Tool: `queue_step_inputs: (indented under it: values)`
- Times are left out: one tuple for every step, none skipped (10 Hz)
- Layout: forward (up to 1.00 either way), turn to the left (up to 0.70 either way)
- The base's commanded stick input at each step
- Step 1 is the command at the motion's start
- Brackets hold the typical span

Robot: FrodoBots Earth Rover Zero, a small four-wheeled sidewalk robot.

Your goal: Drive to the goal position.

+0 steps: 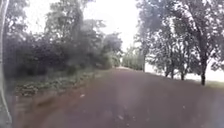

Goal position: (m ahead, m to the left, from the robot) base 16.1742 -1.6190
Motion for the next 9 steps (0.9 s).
queue_step_inputs:
  values:
    - [0.70,0.00]
    - [0.70,0.00]
    - [0.70,0.00]
    - [0.70,0.00]
    - [0.70,0.00]
    - [0.70,0.00]
    - [0.70,0.00]
    - [0.70,0.00]
    - [0.70,0.00]
